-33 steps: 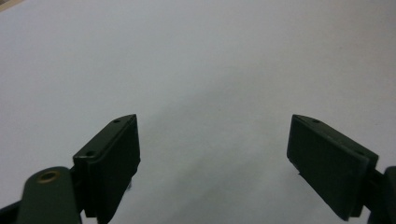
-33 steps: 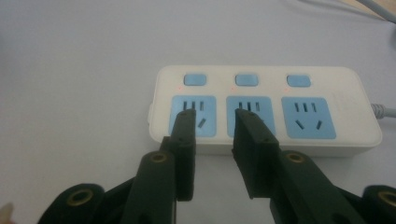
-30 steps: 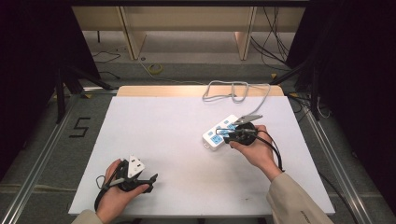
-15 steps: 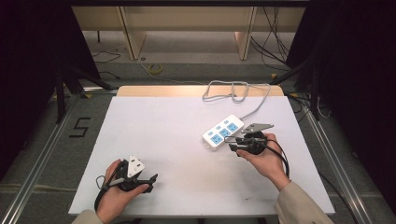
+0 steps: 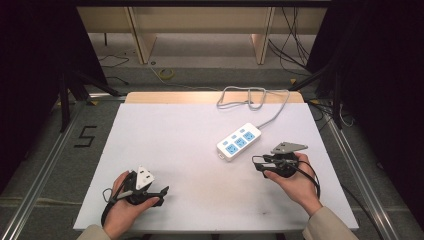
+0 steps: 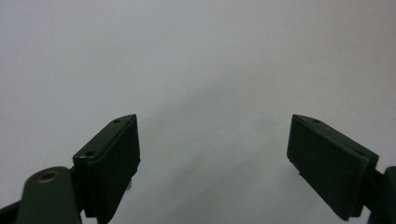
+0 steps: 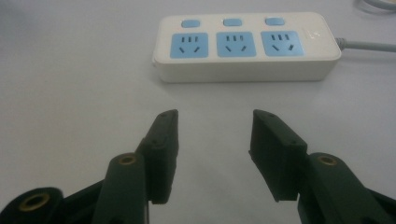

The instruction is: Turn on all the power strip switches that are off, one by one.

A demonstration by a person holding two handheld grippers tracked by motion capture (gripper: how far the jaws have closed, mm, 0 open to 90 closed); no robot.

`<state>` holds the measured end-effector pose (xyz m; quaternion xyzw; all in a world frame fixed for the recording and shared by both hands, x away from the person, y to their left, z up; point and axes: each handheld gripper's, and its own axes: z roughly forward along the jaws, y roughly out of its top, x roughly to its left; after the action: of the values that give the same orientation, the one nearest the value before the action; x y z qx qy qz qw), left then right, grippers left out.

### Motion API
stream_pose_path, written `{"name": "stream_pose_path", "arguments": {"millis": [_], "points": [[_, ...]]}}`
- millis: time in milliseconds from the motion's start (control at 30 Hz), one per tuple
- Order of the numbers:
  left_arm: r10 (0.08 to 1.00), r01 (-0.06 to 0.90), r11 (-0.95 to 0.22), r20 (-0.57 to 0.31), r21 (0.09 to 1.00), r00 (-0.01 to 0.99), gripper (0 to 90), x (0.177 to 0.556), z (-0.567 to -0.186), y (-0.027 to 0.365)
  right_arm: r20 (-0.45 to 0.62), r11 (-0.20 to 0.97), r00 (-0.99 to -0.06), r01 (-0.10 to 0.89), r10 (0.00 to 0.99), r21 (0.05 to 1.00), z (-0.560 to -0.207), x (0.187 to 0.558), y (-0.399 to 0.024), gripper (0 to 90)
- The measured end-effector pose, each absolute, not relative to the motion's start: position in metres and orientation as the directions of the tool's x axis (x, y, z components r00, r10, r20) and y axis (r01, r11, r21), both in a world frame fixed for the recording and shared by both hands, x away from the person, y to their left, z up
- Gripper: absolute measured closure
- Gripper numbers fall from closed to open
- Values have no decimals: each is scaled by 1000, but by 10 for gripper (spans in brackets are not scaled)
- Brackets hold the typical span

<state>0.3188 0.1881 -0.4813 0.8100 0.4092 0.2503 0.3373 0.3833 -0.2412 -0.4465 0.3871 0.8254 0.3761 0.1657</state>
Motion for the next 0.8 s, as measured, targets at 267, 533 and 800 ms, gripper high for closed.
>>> {"name": "stream_pose_path", "arguments": {"millis": [267, 533, 800], "points": [[833, 499, -439, 129, 747, 539, 170, 319, -481, 188, 10, 404, -637, 501, 771, 765, -453, 368, -256, 500], [833, 496, -436, 128, 750, 539, 170, 319, -481, 189, 20, 372, -626, 489, 780, 789, -460, 355, -267, 498], [828, 496, -446, 134, 745, 544, 170, 319, -481, 188, 15, 362, -629, 466, 778, 808, -463, 348, -271, 491]]}}
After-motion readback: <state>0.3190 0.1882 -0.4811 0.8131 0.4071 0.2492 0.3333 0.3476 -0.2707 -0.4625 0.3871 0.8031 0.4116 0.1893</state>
